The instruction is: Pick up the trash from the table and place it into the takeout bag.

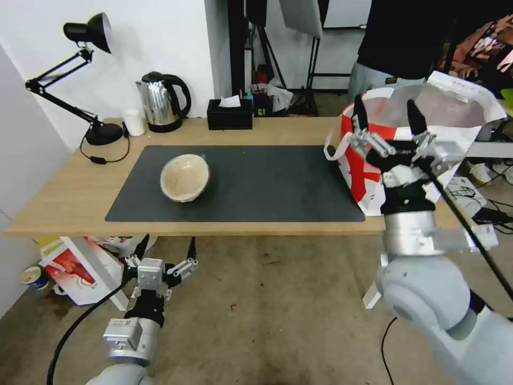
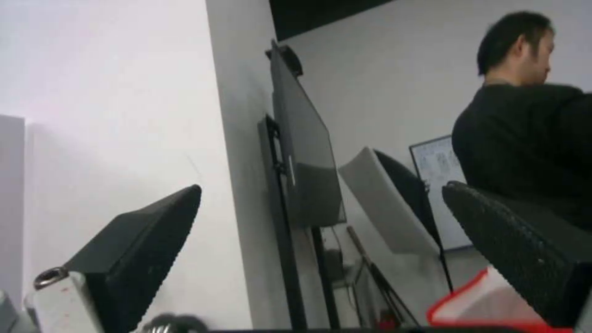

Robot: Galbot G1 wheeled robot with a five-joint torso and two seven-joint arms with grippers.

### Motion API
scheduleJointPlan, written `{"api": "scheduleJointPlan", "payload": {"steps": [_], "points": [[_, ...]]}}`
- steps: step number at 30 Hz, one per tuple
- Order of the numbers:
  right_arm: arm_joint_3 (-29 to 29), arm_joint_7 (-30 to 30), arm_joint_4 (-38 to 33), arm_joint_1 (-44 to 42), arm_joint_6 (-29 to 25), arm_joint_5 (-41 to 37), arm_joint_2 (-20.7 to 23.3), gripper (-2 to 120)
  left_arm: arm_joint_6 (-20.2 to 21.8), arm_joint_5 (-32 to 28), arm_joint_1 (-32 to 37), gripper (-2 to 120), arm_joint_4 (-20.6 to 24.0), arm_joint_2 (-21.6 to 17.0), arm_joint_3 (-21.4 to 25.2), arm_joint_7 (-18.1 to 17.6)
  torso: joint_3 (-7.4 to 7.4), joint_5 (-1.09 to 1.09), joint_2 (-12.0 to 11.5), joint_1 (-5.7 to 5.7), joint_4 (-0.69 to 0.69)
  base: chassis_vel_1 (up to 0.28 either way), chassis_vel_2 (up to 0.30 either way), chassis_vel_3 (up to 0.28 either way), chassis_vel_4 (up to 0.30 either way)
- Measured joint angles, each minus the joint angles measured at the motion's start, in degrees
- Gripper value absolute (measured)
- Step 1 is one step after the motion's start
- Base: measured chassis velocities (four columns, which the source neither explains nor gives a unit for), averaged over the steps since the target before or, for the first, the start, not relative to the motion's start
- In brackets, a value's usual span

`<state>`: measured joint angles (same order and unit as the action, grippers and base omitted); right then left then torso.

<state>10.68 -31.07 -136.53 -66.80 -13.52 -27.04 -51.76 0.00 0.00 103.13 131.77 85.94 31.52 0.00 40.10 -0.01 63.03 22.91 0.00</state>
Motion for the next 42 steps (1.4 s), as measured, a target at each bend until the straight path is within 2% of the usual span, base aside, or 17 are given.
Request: {"api": "scheduleJointPlan", "payload": {"steps": [10,23,33,42], "points": [[-2.8,2.8,0.2,-6.3,-1.9,7.1,-3.2,100,0.0,0.0,0.0,100,0.0,0.0,0.0,0.0,0.00,0.01,0.0,0.00,0.00,0.000,0.000,0.000,0.000],[-4.0,3.9,2.2,-10.0,-4.0,10.9,-3.7,100,0.0,0.0,0.0,100,0.0,0.0,0.0,0.0,0.00,0.01,0.0,0.01,0.00,0.000,0.000,0.000,0.000],[-4.9,-0.1,4.2,-16.5,-3.4,18.7,-3.7,100,0.0,0.0,0.0,100,0.0,0.0,0.0,0.0,0.00,0.01,0.0,0.01,-0.01,0.000,0.000,0.000,0.000],[-4.4,-6.6,5.2,-21.5,-1.6,23.8,-4.9,100,0.0,0.0,0.0,100,0.0,0.0,0.0,0.0,0.00,0.01,0.0,0.01,-0.01,0.000,0.000,0.000,0.000]]}}
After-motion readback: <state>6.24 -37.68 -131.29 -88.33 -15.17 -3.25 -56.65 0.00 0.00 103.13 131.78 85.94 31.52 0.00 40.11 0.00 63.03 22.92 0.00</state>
